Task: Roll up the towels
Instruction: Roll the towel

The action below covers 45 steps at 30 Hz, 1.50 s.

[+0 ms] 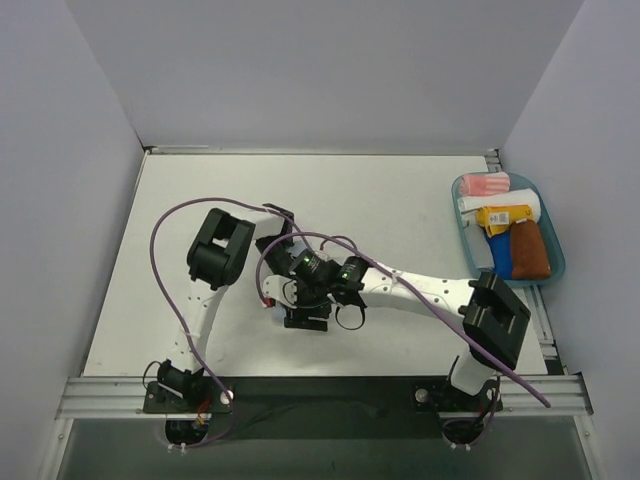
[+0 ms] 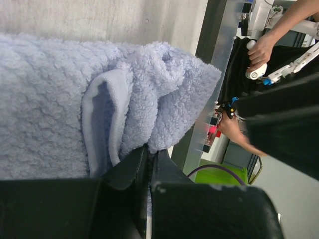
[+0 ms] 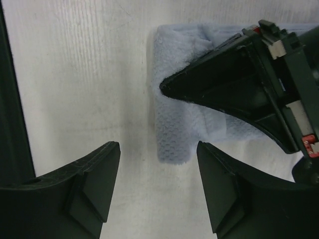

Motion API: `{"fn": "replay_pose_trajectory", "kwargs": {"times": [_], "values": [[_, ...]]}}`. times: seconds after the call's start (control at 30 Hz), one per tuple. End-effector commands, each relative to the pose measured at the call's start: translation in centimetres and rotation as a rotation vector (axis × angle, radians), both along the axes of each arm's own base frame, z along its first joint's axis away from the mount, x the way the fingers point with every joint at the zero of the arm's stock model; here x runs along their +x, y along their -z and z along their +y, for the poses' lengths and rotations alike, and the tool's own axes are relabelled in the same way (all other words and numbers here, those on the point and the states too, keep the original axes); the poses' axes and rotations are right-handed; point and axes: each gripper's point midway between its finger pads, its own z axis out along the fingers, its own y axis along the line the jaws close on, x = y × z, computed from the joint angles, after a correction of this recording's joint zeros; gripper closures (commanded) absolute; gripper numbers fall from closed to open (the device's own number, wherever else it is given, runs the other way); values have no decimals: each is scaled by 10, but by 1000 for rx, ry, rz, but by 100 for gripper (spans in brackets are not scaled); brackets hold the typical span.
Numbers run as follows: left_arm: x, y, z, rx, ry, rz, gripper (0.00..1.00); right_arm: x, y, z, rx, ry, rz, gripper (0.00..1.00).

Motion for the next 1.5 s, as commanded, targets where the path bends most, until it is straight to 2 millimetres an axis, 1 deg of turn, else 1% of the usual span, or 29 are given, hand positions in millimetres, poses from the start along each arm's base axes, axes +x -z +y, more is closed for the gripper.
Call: {"fn": "replay_pose_trajectory", "kwargs": {"times": [0.0,0.13,0.23,0.3,0.33,0.37,0.43,0.47,0.5,0.57,0.6,0.63,0.67,0.7,0.77,0.87,0.9,0.97,1.0,1.1,1.13,1.17,1.2,1.23,1.27,1.3,1.33,1.37,1.47], "values": [[14,48,29,30,141,-133,94,15,18,11,22,3,-65,37],[17,50,28,28,139,-135,93,16,39,15,18,-12,-76,38],[17,50,29,25,139,-127,92,19,57,16,1,-22,-86,43],[17,49,29,23,136,-130,91,18,70,16,-14,-19,-74,51],[17,49,29,22,132,-130,91,17,74,16,-19,-21,-64,56],[16,49,29,22,131,-128,91,15,77,15,-25,-22,-52,70],[17,49,30,20,130,-138,88,11,85,13,-44,-26,-22,86],[17,49,30,16,127,-146,87,7,85,13,-40,-31,6,100],[15,48,32,21,124,-141,82,4,85,11,-41,-32,27,100],[19,43,29,0,88,-173,75,-7,83,7,-44,-37,113,100],[15,41,31,-3,74,-163,69,-17,86,-2,-81,-38,175,100],[18,34,29,-20,54,-178,65,-18,82,2,-79,-31,209,100],[21,29,30,-35,17,-177,60,-20,87,-3,-101,-21,258,100],[24,25,30,-46,-6,-181,59,-33,87,-8,-115,-27,338,100],[33,11,33,-70,-62,-210,57,-35,88,-11,-122,-2,412,100],[58,-12,44,-111,-195,-253,56,-43,91,-14,-121,26,527,100],[68,-18,54,-117,-254,-263,56,-44,93,-16,-124,52,566,100],[78,-29,65,-127,-309,-289,56,-41,99,-14,-137,72,607,100],[84,-33,76,-124,-350,-299,56,-42,100,-17,-154,93,640,100],[92,-51,95,-140,-414,-359,55,-41,101,-12,-148,111,721,100],[99,-62,108,-148,-462,-404,55,-40,99,-10,-135,125,754,100],[102,-67,117,-153,-502,-418,55,-41,104,-11,-149,131,780,100],[105,-72,126,-158,-538,-436,55,-39,100,-8,-152,132,802,100],[111,-85,139,-180,-601,-484,55,-35,99,-9,-149,144,830,100],[112,-90,146,-187,-630,-509,55,-39,102,-7,-146,150,903,100],[104,-89,150,-187,-652,-504,55,-42,100,-9,-161,167,962,100],[103,-100,154,-199,-646,-591,55,-34,96,-4,-139,171,980,100],[97,-99,159,-179,-642,-627,55,-36,101,-4,-142,181,1035,100],[80,-100,161,-134,-585,-815,54,-34,103,-4,-147,205,1103,100]]}}
